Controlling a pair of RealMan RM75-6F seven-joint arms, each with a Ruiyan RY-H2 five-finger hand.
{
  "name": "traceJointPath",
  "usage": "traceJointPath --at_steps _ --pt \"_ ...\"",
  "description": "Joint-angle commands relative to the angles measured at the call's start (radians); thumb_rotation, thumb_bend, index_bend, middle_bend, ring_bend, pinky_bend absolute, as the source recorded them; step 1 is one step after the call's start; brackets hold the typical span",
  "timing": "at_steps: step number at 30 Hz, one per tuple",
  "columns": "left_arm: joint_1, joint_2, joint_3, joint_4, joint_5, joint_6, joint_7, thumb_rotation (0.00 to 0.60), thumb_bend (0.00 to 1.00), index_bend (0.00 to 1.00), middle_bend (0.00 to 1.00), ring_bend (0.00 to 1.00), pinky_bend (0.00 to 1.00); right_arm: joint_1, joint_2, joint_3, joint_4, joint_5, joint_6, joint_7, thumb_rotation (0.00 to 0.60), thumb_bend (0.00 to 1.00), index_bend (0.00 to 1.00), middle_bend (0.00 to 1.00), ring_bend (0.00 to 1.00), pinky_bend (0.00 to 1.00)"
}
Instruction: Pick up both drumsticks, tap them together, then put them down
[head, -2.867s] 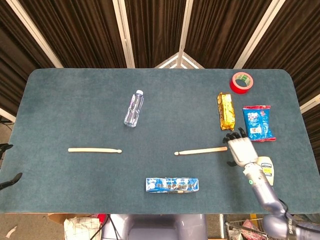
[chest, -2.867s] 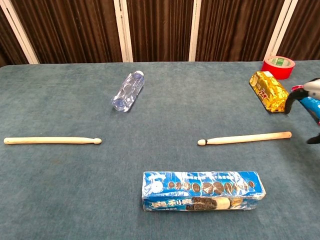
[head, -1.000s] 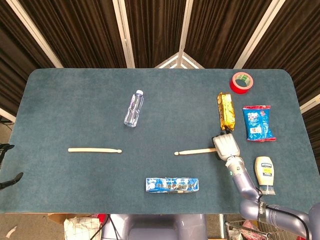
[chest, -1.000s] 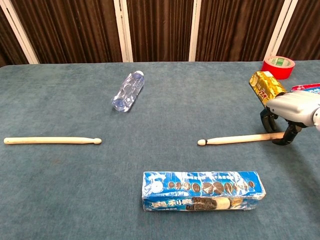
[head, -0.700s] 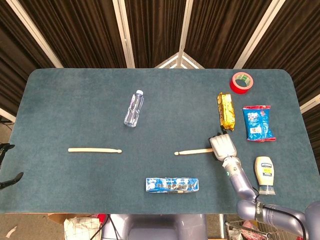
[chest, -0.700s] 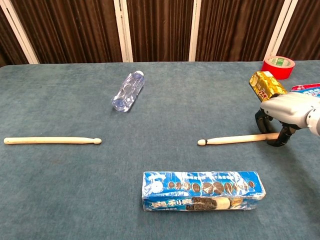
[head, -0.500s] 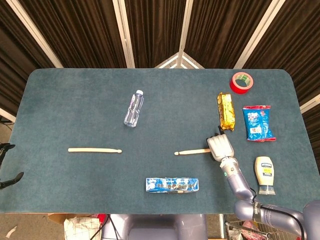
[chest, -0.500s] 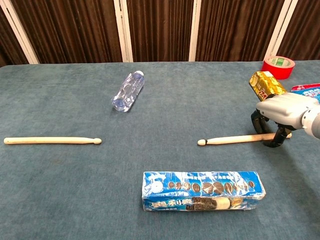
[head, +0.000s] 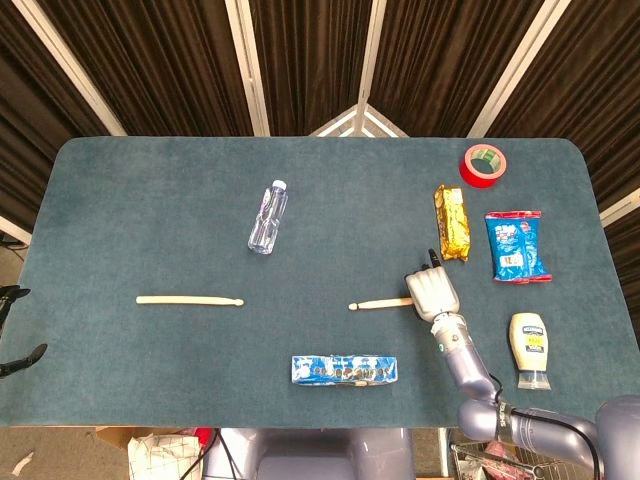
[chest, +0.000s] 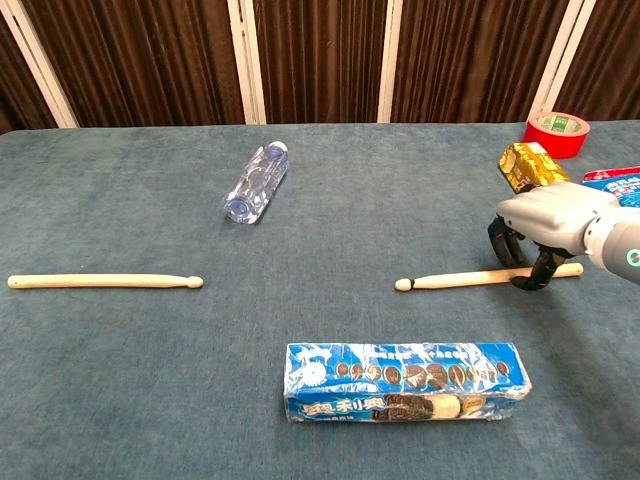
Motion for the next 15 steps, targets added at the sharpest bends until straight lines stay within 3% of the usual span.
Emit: traceJointPath --at_steps 1,15 --pt "-0.001 -0.001 0.001 -0.001 0.000 -0.001 0.002 0.600 0.26 0.23 0.17 0.00 0.00 0.002 -0.001 0.001 0.000 0.003 0.002 -0.001 0.600 0.37 0.53 0.50 0.33 0.04" --pt "-0.001 -0.005 0.000 -0.001 -0.006 0.001 0.014 0.600 0.26 0.23 0.16 0.00 0.00 0.003 -0.015 -0.007 0.021 0.001 0.001 0.010 0.600 0.37 0.54 0.52 0.34 0.04"
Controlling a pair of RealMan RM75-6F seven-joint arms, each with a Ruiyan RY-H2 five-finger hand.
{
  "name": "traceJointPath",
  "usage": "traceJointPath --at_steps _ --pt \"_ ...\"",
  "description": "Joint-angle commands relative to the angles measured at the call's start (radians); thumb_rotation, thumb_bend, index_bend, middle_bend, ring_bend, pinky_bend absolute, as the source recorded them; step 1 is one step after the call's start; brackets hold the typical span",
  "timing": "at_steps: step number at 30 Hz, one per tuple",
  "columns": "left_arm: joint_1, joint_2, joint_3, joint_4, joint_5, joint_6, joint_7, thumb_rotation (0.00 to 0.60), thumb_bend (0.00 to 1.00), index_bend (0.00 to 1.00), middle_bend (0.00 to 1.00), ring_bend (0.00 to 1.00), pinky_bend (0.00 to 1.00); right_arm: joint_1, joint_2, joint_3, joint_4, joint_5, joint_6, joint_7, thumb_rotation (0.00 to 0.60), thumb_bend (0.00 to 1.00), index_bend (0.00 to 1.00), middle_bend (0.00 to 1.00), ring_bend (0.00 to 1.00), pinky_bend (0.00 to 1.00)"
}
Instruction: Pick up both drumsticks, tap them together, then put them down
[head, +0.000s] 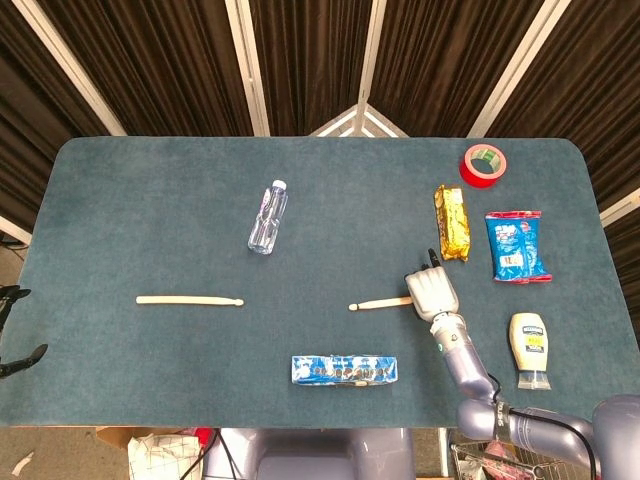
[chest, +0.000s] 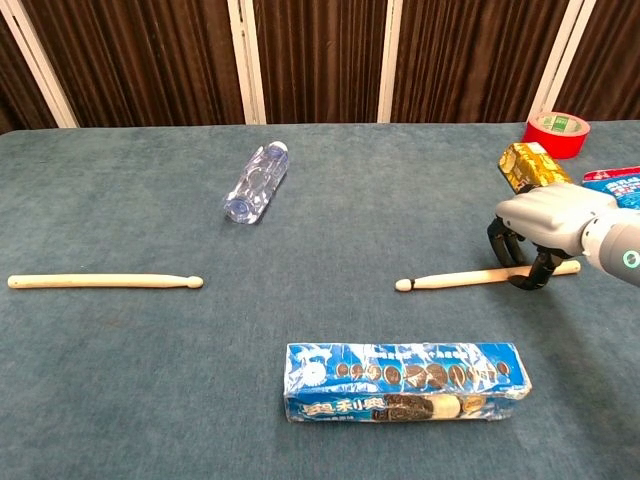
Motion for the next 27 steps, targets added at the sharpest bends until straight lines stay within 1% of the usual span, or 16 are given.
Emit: traceJointPath --at_steps 1,15,27 --pt "-0.001 -0.001 0.000 0.000 -0.002 -0.001 0.002 0.600 0.26 0.23 0.16 0.00 0.00 0.000 -0.003 -0.001 0.004 -0.001 -0.001 0.004 0.600 0.37 0.55 0.52 0.34 0.04" --pt "-0.001 -0.004 0.000 -0.001 -0.005 0.000 0.010 0.600 0.26 0.23 0.16 0.00 0.00 -0.002 -0.009 -0.006 0.022 -0.018 -0.007 0.027 0.600 0.39 0.58 0.55 0.36 0.04" --pt "-0.002 -0.005 0.001 -0.003 -0.006 -0.002 0.016 0.600 0.26 0.23 0.16 0.00 0.00 -0.005 0.001 -0.010 0.023 -0.047 -0.015 0.054 0.600 0.41 0.65 0.58 0.37 0.04"
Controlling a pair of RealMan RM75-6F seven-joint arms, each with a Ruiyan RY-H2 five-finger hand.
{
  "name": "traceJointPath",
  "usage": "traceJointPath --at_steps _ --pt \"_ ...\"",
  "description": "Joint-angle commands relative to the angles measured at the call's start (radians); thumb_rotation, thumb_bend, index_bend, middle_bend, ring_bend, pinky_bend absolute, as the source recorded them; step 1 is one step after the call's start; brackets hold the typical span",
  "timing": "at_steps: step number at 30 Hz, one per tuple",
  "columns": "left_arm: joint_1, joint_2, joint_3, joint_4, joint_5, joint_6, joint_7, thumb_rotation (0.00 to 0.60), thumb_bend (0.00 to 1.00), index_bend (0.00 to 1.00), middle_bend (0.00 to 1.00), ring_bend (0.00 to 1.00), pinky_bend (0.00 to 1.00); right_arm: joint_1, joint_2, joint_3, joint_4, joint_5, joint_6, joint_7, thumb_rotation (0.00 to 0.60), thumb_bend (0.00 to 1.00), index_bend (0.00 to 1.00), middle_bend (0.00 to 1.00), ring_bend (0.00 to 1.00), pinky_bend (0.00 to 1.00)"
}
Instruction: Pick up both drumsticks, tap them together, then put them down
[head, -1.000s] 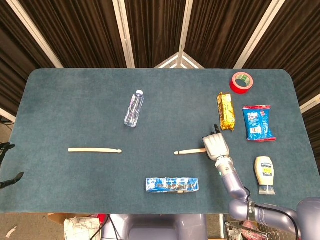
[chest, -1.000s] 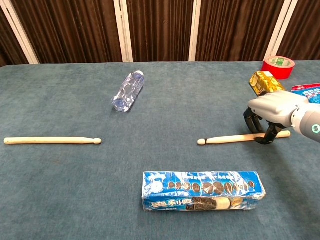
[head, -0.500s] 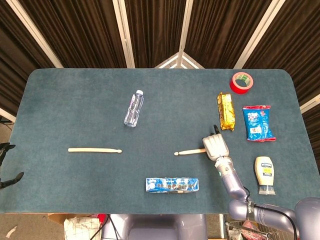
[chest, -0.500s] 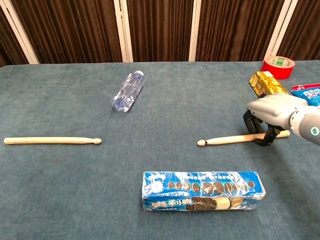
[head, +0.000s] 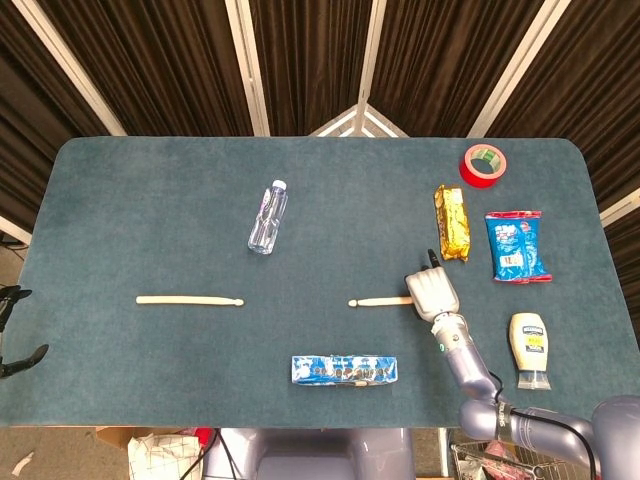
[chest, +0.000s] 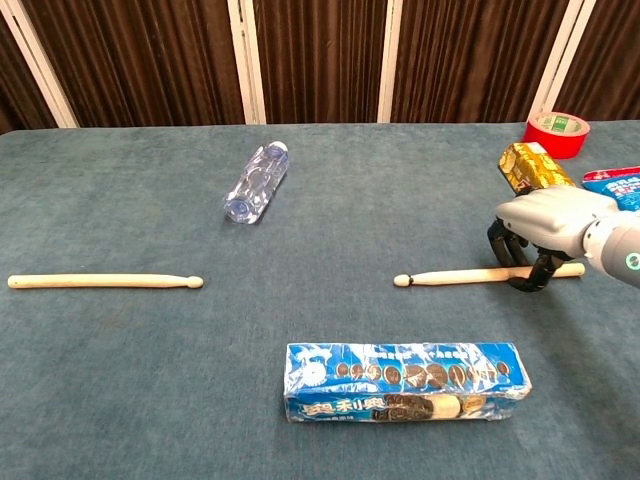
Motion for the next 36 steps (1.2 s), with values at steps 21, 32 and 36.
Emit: traceJointPath --at_steps 21,32,36 --pt "0.000 0.004 -0.001 0.000 -0.008 -0.003 -0.004 0.600 0.26 0.23 0.16 0.00 0.00 -0.008 0.028 0.000 -0.018 -0.125 -0.011 0.120 0.600 0.42 0.70 0.61 0.39 0.04" --pt "-0.019 -0.003 -0.004 0.018 -0.012 -0.036 -0.008 0.600 0.26 0.23 0.16 0.00 0.00 -0.033 0.102 0.010 -0.093 -0.235 0.004 0.275 0.600 0.42 0.71 0.61 0.39 0.04" --pt "-0.046 -0.012 -0.016 0.048 0.008 -0.058 -0.034 0.600 0.26 0.23 0.16 0.00 0.00 -0.053 0.175 0.031 -0.147 -0.297 0.030 0.389 0.600 0.42 0.72 0.61 0.39 0.04"
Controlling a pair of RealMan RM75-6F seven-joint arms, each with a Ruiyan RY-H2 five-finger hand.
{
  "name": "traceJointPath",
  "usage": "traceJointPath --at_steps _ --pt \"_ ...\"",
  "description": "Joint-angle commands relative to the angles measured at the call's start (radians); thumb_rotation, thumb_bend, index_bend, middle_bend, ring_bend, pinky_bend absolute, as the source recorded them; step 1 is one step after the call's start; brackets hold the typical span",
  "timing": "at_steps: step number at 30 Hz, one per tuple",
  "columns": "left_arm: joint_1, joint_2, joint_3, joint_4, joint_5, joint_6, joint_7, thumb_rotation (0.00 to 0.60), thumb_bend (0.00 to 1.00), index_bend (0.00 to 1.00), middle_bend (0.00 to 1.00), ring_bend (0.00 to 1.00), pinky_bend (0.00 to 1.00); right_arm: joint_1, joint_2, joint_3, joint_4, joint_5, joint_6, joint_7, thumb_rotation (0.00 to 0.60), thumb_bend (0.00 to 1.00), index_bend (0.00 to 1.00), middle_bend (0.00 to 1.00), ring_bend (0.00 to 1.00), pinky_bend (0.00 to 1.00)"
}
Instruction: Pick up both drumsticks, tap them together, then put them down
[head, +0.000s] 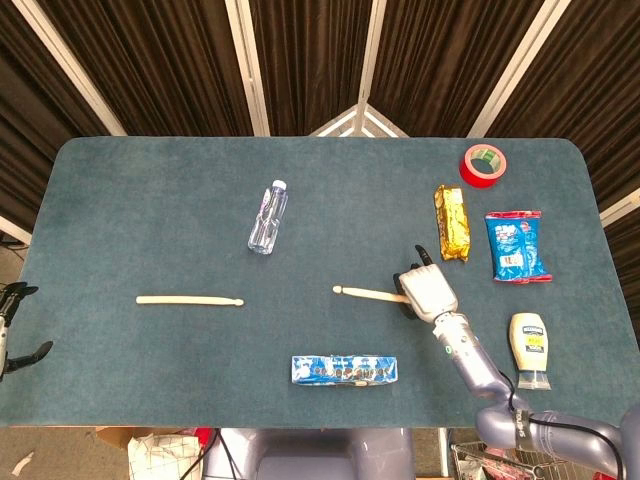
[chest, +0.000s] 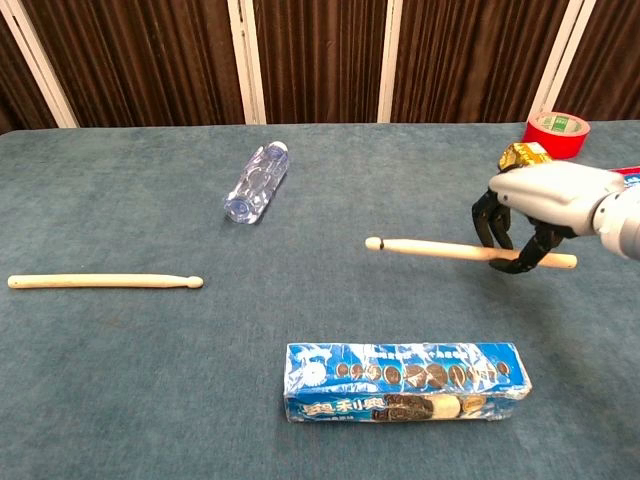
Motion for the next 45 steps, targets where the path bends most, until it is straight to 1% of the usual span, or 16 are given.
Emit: traceJointPath --at_steps 1,6,10,13,15,20,25,30,34,38,45 --pt "-0.026 -0.005 -0.011 0.020 0.011 -0.028 -0.022 0.600 0.26 0.23 0.17 0.00 0.00 -0.025 0.083 0.025 -0.061 -0.072 0.032 0.118 0.600 0.42 0.72 0.61 0.39 0.04" --pt "-0.079 0.018 -0.023 0.012 0.011 -0.105 -0.014 0.600 0.26 0.24 0.18 0.00 0.00 -0.040 0.164 0.063 -0.102 -0.086 0.048 0.211 0.600 0.42 0.72 0.61 0.39 0.04" --pt "-0.132 0.028 -0.042 0.015 -0.022 -0.182 0.010 0.600 0.26 0.24 0.20 0.00 0.00 -0.045 0.212 0.076 -0.125 -0.092 0.041 0.251 0.600 0.42 0.72 0.61 0.39 0.04" --pt "-0.180 0.008 -0.050 0.046 -0.056 -0.254 0.044 0.600 0.26 0.25 0.22 0.00 0.00 -0.049 0.228 0.077 -0.133 -0.105 0.039 0.277 0.600 0.42 0.72 0.61 0.39 0.04" --pt "-0.212 -0.014 -0.055 0.073 -0.073 -0.303 0.039 0.600 0.26 0.28 0.25 0.00 0.00 -0.050 0.232 0.076 -0.135 -0.112 0.036 0.288 0.600 0.42 0.72 0.61 0.39 0.04" --pt "-0.274 -0.111 -0.070 0.193 -0.065 -0.349 0.011 0.600 0.27 0.35 0.32 0.00 0.00 -0.055 0.231 0.081 -0.148 -0.127 0.044 0.320 0.600 0.42 0.73 0.61 0.39 0.04" --pt "-0.324 -0.192 -0.067 0.293 -0.071 -0.392 0.042 0.600 0.28 0.38 0.35 0.00 0.00 -0.053 0.237 0.090 -0.161 -0.136 0.050 0.329 0.600 0.42 0.73 0.61 0.39 0.04" --pt "-0.367 -0.277 -0.061 0.388 -0.079 -0.451 0.013 0.600 0.34 0.41 0.39 0.00 0.00 -0.052 0.246 0.099 -0.175 -0.124 0.052 0.316 0.600 0.42 0.73 0.61 0.39 0.04" --pt "-0.388 -0.337 -0.056 0.451 -0.088 -0.476 0.015 0.600 0.34 0.42 0.42 0.00 0.00 -0.054 0.254 0.105 -0.181 -0.111 0.054 0.306 0.600 0.42 0.73 0.61 0.39 0.04" --pt "-0.401 -0.380 -0.047 0.481 -0.106 -0.497 0.030 0.600 0.34 0.44 0.43 0.00 0.00 -0.054 0.262 0.106 -0.187 -0.103 0.053 0.293 0.600 0.42 0.73 0.61 0.39 0.04" --pt "-0.400 -0.408 -0.038 0.489 -0.126 -0.482 0.084 0.600 0.34 0.48 0.47 0.04 0.00 -0.056 0.266 0.107 -0.187 -0.095 0.055 0.286 0.600 0.42 0.73 0.61 0.39 0.04"
